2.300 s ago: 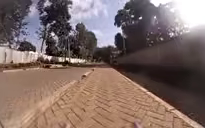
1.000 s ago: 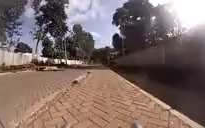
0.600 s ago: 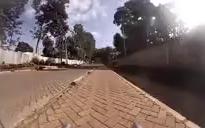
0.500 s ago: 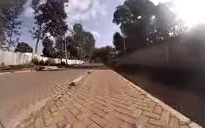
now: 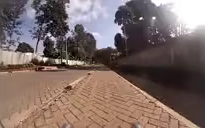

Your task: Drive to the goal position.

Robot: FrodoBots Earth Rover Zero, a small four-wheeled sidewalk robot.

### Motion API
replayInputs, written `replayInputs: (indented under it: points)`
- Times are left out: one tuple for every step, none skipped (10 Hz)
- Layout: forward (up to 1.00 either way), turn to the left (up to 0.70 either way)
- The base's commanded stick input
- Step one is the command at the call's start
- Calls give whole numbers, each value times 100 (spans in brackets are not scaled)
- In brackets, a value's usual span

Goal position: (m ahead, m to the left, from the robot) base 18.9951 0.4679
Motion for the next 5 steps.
replayInputs:
  points:
    - [70, 0]
    - [70, 0]
    - [70, 0]
    - [70, 0]
    - [70, 0]
